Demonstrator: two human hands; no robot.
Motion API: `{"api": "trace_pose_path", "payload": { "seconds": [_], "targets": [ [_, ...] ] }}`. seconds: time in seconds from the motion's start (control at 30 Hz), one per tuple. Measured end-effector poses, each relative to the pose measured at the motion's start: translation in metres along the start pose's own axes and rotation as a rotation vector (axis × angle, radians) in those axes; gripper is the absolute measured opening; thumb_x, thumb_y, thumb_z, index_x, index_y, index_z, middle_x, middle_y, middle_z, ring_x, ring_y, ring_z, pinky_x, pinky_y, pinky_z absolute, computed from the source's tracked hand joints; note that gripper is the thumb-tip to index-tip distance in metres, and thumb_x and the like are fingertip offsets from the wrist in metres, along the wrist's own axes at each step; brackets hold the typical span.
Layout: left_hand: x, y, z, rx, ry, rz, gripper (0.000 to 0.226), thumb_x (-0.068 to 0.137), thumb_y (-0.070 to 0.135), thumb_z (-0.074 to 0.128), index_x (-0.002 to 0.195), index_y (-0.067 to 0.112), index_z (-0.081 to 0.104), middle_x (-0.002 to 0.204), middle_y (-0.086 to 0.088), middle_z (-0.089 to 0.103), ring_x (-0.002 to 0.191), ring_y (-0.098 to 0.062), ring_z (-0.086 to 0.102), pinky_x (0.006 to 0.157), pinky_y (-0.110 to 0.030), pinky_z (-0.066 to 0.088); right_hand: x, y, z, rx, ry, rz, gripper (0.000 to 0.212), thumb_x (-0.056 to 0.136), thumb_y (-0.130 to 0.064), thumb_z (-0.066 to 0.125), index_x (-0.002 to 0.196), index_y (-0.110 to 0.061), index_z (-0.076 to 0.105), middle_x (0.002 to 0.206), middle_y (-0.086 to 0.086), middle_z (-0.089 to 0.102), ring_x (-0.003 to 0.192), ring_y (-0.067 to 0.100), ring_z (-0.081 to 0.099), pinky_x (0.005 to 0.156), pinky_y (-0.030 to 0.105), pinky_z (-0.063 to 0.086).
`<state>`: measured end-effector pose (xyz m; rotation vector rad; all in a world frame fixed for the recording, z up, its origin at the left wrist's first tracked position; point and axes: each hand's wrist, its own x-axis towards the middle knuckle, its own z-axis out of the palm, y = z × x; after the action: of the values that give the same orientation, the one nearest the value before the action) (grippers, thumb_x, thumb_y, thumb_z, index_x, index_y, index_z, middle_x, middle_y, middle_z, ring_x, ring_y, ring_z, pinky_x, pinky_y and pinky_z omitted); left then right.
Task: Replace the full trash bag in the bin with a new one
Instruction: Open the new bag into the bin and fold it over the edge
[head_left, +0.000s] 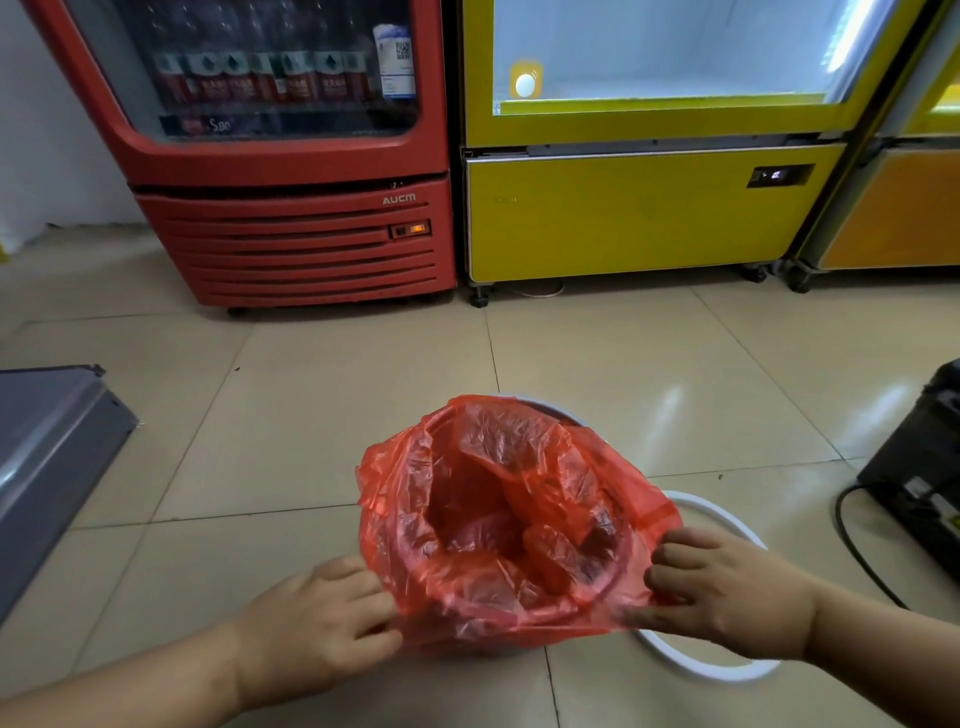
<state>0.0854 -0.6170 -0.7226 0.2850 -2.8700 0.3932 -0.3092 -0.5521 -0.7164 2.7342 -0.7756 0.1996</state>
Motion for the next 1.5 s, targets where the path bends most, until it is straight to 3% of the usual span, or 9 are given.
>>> {"api": "trace_pose_path", "payload": {
  "seconds": [0.2,0.37,0.53,0.67,0.83,1.0,1.1,1.3,1.5],
  "targets": [
    [-0.003,0.003,0.023,-0.104,-0.106,-0.012,0.015,0.087,0.018,0.057,0.075,0.027,0.06,0.064,0.009,0.058,0.057,-0.013,0.056,0.064,-0.022,0.053,-0.002,0.006,0.007,0.028,-0.123,0.182,0.034,0.083,-0.017,0.053,0.107,-0.038,0.066,0.086,-0.013,0.068,0.084,0.012,0.061,0.09,0.026,0.045],
    [0.0,-0.015,0.021,-0.391,-0.302,-0.386,0.031,0.076,0.029,0.034,0.09,0.034,0.061,0.093,0.024,0.058,0.09,0.006,0.053,0.08,-0.012,0.047,0.006,0.017,0.005,0.357,-0.146,0.785,0.039,0.075,-0.016,0.04,0.103,-0.029,0.063,0.097,-0.012,0.07,0.093,0.011,0.067,0.082,0.02,0.048],
    [0.017,-0.033,0.005,-0.819,0.03,-0.991,0.028,0.066,0.014,0.043,0.062,0.037,0.057,0.079,0.017,0.063,0.074,-0.004,0.057,0.064,-0.013,0.04,0.042,0.036,0.003,0.685,0.004,1.383,0.016,0.092,-0.016,0.045,0.086,-0.019,0.059,0.083,-0.007,0.067,0.088,0.021,0.064,0.079,0.035,0.05],
    [0.057,-0.055,0.005,-0.712,0.206,-1.178,0.024,0.086,0.007,0.052,0.084,0.028,0.064,0.089,0.005,0.063,0.086,-0.004,0.057,0.08,-0.018,0.043,0.072,0.051,0.001,0.497,0.038,1.381,0.022,0.092,-0.035,0.053,0.102,-0.017,0.06,0.089,-0.001,0.062,0.086,0.02,0.059,0.073,0.033,0.046],
    [0.087,-0.082,0.023,-0.708,-0.031,-1.341,0.038,0.097,0.021,0.039,0.132,0.007,0.047,0.142,-0.012,0.046,0.133,-0.024,0.04,0.108,-0.031,0.029,0.099,0.071,0.006,0.443,-0.055,1.193,0.039,0.091,-0.033,0.057,0.13,-0.027,0.054,0.123,0.001,0.061,0.114,0.022,0.055,0.097,0.037,0.045],
    [0.093,-0.099,0.035,-0.841,-0.137,-1.409,0.041,0.099,0.031,0.033,0.077,0.007,0.058,0.097,-0.023,0.066,0.095,-0.034,0.06,0.078,-0.034,0.041,0.11,0.088,0.015,0.351,-0.184,1.115,0.033,0.092,-0.033,0.056,0.123,-0.025,0.062,0.115,0.001,0.067,0.111,0.023,0.056,0.095,0.036,0.045],
    [0.088,-0.105,0.04,-0.912,-0.138,-1.465,0.047,0.095,0.037,0.043,0.057,0.011,0.046,0.061,-0.008,0.051,0.065,-0.026,0.05,0.066,-0.032,0.036,0.109,0.097,0.019,0.391,-0.201,1.163,0.022,0.09,-0.025,0.06,0.106,-0.018,0.072,0.108,0.003,0.071,0.103,0.023,0.061,0.089,0.032,0.049],
    [0.089,-0.112,0.04,-1.084,0.095,-1.587,0.021,0.085,0.026,0.065,0.075,0.007,0.066,0.064,-0.005,0.063,0.053,-0.018,0.055,0.056,-0.025,0.042,0.108,0.111,0.023,0.713,0.048,1.423,0.013,0.089,-0.021,0.062,0.08,-0.013,0.067,0.082,0.003,0.065,0.08,0.019,0.057,0.068,0.027,0.04],
    [0.097,-0.127,0.051,-1.018,0.193,-1.579,0.026,0.086,0.023,0.064,0.062,0.014,0.06,0.063,-0.003,0.058,0.057,-0.017,0.049,0.063,-0.028,0.039,0.114,0.126,0.034,0.817,0.085,1.603,0.019,0.088,-0.022,0.062,0.073,-0.01,0.064,0.066,0.006,0.059,0.056,0.018,0.048,0.052,0.026,0.037]
  ]
}}
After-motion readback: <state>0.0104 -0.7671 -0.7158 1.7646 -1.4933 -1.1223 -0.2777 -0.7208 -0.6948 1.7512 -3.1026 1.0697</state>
